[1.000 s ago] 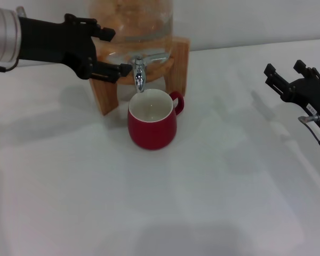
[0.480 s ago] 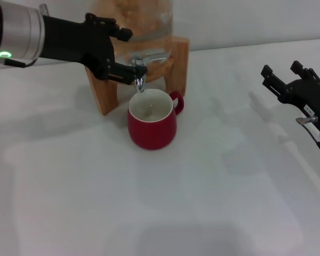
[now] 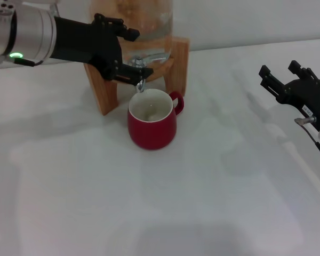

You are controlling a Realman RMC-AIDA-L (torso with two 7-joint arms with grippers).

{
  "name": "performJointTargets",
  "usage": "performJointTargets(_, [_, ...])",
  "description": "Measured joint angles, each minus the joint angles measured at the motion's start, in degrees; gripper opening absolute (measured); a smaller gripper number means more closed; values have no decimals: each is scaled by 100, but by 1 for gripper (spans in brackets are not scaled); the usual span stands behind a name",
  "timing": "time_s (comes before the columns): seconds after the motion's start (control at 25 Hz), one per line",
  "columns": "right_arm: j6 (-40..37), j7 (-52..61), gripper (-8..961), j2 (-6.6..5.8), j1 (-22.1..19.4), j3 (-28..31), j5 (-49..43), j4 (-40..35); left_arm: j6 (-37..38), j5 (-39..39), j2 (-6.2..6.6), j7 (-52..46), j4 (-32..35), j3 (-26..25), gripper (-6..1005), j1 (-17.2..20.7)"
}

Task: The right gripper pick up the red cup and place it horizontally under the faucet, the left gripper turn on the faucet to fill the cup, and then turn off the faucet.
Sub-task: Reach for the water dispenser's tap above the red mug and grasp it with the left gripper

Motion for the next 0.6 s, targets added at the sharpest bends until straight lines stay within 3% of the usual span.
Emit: performJointTargets(0.6, [-101, -15, 839, 0, -25, -2, 0, 1, 369, -131, -20, 230, -333, 177, 844, -158])
